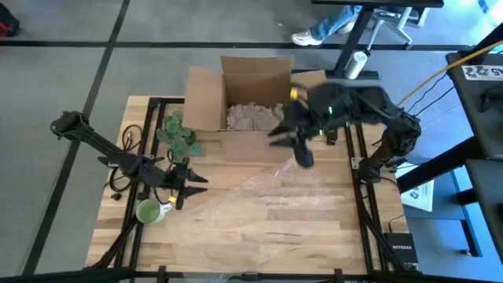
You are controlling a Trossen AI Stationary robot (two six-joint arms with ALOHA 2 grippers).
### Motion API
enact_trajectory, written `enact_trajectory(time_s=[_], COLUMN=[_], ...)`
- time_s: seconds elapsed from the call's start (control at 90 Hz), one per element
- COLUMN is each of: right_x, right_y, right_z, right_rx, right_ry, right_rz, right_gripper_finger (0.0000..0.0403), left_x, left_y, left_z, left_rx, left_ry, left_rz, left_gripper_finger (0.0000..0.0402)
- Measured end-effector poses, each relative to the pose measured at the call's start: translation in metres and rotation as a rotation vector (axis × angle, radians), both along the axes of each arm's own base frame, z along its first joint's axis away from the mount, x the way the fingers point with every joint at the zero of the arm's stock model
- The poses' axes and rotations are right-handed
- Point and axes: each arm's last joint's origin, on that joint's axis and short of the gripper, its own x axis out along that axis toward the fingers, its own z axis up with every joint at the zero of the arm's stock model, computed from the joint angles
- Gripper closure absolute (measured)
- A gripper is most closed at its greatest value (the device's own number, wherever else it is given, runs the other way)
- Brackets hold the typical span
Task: Wrap mug
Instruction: Put the green mug on the bubble wrap
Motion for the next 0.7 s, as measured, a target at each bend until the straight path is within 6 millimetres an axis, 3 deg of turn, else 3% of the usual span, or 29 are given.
enact_trajectory(time_s=[0.133, 0.267, 0.489, 0.7], right_x=[0.004, 0.009, 0.016, 0.027], right_y=[0.044, 0.085, 0.137, 0.162], right_z=[-0.016, -0.045, -0.118, -0.202], right_rx=[-0.04, -0.094, -0.181, -0.107], right_ry=[0.089, 0.197, 0.3, 0.263], right_rz=[0.012, -0.02, -0.163, -0.274], right_gripper_finger=[0.0295, 0.0295, 0.0295, 0.0295], left_x=[0.0, 0.003, 0.008, 0.005], left_y=[0.0, -0.002, -0.006, -0.007], left_z=[0.001, 0.012, 0.05, 0.085], left_rx=[-0.013, -0.021, 0.06, 0.092], left_ry=[-0.002, -0.019, 0.065, 0.12], left_rz=[0.003, 0.0, -0.038, -0.054], left_gripper_finger=[0.0273, 0.0273, 0.0273, 0.0273])
